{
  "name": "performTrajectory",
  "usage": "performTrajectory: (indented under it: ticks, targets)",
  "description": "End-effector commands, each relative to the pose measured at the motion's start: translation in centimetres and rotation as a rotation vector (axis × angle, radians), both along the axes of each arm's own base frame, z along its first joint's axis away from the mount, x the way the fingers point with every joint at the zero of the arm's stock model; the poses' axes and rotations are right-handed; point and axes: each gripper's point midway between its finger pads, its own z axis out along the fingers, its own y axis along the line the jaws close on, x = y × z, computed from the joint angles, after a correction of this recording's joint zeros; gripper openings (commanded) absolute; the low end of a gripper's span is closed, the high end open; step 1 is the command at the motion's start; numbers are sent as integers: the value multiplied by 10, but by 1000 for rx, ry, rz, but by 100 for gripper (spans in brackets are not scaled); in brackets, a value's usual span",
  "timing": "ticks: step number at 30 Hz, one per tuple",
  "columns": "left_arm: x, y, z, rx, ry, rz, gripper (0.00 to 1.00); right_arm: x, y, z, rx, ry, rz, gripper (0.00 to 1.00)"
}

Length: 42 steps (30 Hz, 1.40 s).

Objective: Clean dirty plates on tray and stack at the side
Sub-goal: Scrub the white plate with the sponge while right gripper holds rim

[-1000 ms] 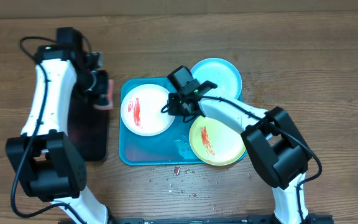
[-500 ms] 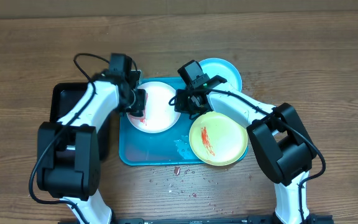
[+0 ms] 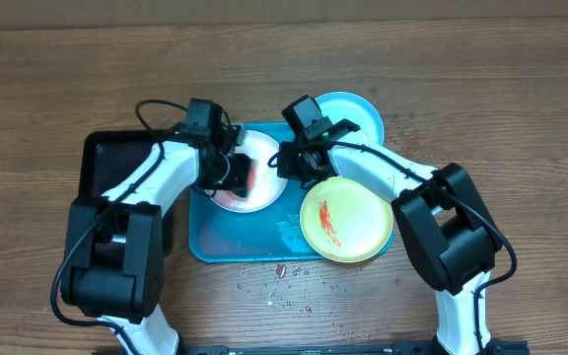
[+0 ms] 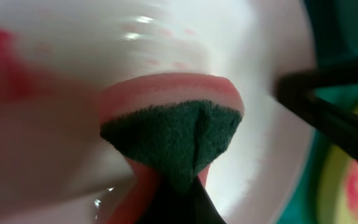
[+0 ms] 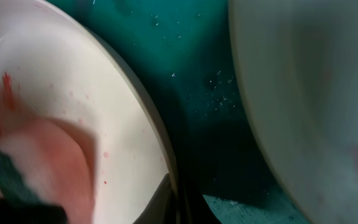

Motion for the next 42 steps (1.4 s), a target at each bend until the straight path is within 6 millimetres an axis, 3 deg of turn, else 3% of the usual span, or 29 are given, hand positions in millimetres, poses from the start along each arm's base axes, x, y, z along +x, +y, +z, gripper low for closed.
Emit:
performTrajectory:
  ticks: [1,5,9,11,13,16,22,24,28,30,33,36,39,42]
  targets:
    - [-9,-22,0,-116,39,-20,4,-6,10,-6,6,16,27,4]
    - [20,22,-14,130,-32,200,4,-8,11,-6,3,22,29,4]
    - [49,68,-10,355,-170,378,4,-9,11,-7,1,24,30,4]
    - [58,88,-4,456,-231,436,4,-9,10,-7,-1,27,30,4]
    - [58,94,-3,496,-240,445,4,-9,10,-7,-2,28,30,4]
    - [42,96,-10,515,-174,424,4,-9,10,-7,-1,27,30,4]
    - [-20,77,-26,444,104,308,4,-9,10,-7,0,26,30,4]
    - [-32,57,-27,343,155,196,4,-9,10,-7,0,26,30,4]
    - [-49,-11,-7,-50,153,-140,4,-9,10,-7,0,27,30,4]
    - [-48,-25,1,-141,118,-204,4,-9,10,-7,0,27,30,4]
    - [-30,-21,-2,-103,52,-173,4,-9,10,-7,0,28,30,4]
    - [-2,-1,-10,28,-21,-55,6,-10,10,-7,-2,29,30,4]
    - [26,36,-15,234,-102,110,7,-10,10,-7,-2,29,30,3]
    - [36,85,-14,473,-143,330,4,-10,10,-7,-2,29,30,4]
